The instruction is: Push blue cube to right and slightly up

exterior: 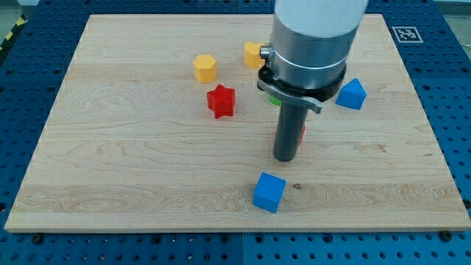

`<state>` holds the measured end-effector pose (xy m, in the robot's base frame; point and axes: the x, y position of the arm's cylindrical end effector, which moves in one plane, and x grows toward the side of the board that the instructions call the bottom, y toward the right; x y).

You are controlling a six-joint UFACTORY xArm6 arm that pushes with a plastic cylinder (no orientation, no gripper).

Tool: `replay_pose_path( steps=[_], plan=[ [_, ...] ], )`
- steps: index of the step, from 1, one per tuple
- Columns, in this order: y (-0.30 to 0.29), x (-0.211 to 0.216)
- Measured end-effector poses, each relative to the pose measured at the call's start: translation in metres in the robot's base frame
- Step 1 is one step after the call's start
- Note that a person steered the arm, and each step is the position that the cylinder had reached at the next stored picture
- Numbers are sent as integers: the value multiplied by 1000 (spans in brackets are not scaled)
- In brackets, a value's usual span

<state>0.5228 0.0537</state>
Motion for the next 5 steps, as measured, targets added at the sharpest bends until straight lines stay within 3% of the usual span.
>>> replay_pose_path(
  steps=[2,3,5],
  plan=[
    [-103,26],
    [-100,52],
    [1,81]
  ],
)
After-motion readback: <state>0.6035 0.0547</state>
